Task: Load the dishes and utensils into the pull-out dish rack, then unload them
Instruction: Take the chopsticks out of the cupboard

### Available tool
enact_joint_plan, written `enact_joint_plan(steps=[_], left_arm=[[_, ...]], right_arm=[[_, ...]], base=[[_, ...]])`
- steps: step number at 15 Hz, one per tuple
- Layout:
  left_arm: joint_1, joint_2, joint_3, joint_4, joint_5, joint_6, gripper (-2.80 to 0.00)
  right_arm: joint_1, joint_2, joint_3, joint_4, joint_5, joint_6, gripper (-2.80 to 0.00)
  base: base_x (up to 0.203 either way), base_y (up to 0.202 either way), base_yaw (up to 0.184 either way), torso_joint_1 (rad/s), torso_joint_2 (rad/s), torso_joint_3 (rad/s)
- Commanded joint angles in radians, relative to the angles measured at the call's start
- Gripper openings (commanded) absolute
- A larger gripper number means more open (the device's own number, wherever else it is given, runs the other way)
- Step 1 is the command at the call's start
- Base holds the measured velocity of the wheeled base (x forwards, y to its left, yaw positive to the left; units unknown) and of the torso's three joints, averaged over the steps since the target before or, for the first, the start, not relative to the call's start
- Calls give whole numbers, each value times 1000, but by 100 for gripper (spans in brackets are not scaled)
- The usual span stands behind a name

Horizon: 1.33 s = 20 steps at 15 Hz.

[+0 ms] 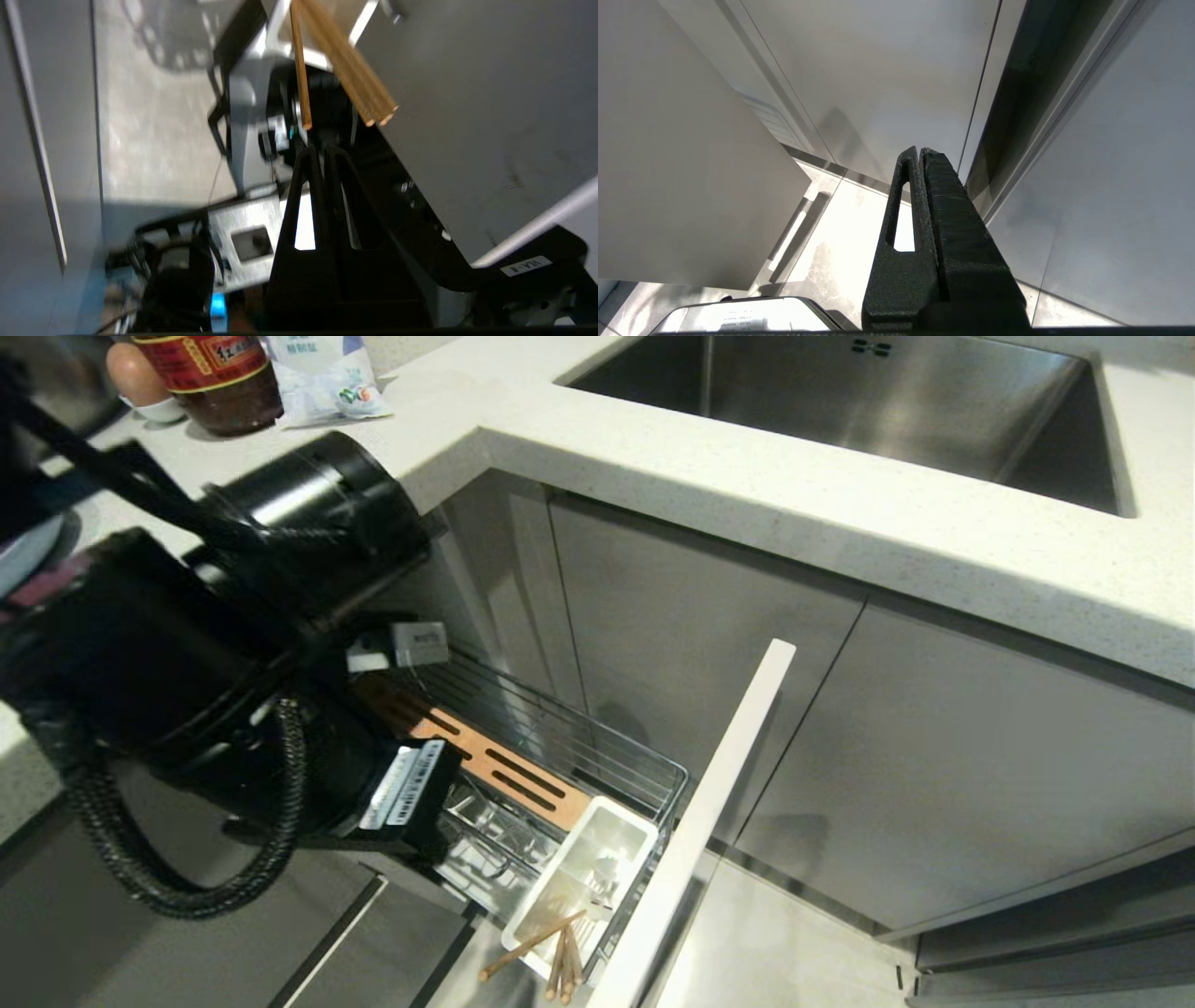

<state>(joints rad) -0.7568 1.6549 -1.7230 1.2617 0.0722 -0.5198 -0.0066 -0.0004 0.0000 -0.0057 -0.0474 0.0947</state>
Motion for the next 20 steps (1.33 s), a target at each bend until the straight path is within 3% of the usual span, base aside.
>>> enact_joint_plan(steps=[1,2,3,4,7,10,20], left_arm=[[17,114,13,45,-52,-4,-280],[29,137,19,69,-84,-4,-280],[40,154,21,76,-102,-2,-251],[43,169,22,78,-108,-2,0],[68,233,23,89,-120,6,0],[89,297,14,187,-185,101,0],[132,508,-12,192,-215,123,0]], right_arm=[[0,-4,0,0,0,0,-280],[0,-4,0,0,0,0,-280],[0,-4,0,0,0,0,-280],[-1,-4,0,0,0,0,-280],[0,-4,0,0,0,0,-280],[0,-4,0,0,0,0,-280],[0,-4,0,0,0,0,-280]], base=[[0,0,0,0,0,0],[0,0,0,0,0,0],[0,0,0,0,0,0],[0,0,0,0,0,0],[0,0,0,0,0,0],[0,0,0,0,0,0],[0,0,0,0,0,0]])
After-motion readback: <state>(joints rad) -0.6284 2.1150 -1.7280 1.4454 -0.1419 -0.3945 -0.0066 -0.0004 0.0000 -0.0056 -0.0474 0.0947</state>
